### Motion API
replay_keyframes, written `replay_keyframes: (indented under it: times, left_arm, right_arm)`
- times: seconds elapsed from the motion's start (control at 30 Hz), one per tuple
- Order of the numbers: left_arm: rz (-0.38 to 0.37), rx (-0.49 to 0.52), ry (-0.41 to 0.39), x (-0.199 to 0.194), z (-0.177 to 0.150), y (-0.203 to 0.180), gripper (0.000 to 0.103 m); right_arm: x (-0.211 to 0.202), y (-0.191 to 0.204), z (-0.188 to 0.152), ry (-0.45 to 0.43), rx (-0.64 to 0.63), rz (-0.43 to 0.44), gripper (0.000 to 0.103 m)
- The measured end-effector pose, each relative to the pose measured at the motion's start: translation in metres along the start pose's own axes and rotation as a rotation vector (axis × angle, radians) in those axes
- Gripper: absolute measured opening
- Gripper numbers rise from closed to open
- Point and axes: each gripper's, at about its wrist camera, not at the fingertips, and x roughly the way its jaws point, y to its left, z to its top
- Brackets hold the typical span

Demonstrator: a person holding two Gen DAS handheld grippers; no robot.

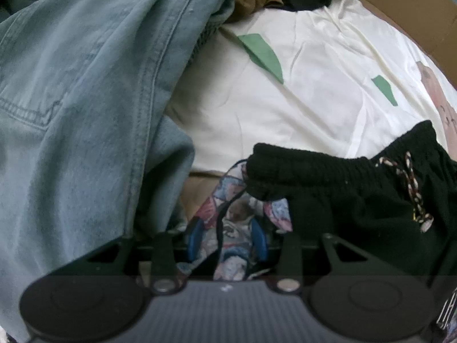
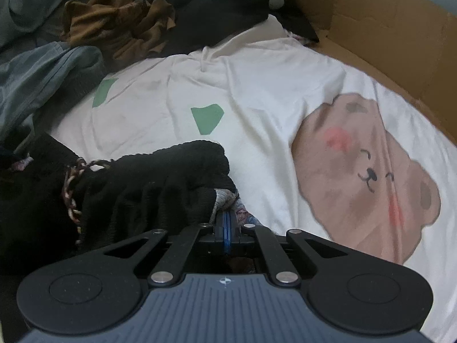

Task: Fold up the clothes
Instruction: 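Hold the floral lining with the left gripper while the right gripper grasps the black waistband, then hold the black shorts waistband with both grippers and lift it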

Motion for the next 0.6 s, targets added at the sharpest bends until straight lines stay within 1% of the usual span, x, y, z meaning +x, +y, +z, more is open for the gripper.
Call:
replay_keyframes:
  times: [0.13, 0.27, 0.33, 0.47, 0.53, 0.57, 0.6]
  left_arm:
    - [-0.001, -0.003, -0.002, 0.002, -0.001, -0.002, 0.041]
    - [-0.004, -0.002, -0.005, 0.003, -0.002, -0.003, 0.041]
    - [-0.007, 0.001, -0.007, 0.003, -0.003, -0.004, 0.041]
    - [-0.01, 0.006, -0.012, 0.004, -0.004, -0.005, 0.041]
    - [-0.011, 0.002, -0.014, 0.005, -0.005, -0.006, 0.041]
    - [-0.01, -0.002, -0.016, 0.005, -0.005, -0.007, 0.041]
    - [-0.009, -0.004, -0.018, 0.006, -0.006, -0.007, 0.041]
  right_arm:
    - [0.006, 0.004, -0.008, 0.047, 0.024, 0.015, 0.0]
    - [0.008, 0.003, -0.01, 0.061, 0.035, 0.02, 0.0]
    - [0.004, 0.0, -0.006, 0.058, 0.032, 0.02, 0.001]
    - [-0.008, -0.009, 0.003, 0.02, 0.033, 0.001, 0.002]
    - [-0.009, -0.013, 0.006, 0.014, 0.012, -0.013, 0.006]
    - [-0.008, -0.014, 0.008, 0.016, -0.003, -0.015, 0.011]
    - [-0.006, -0.016, 0.009, 0.022, -0.014, -0.013, 0.02]
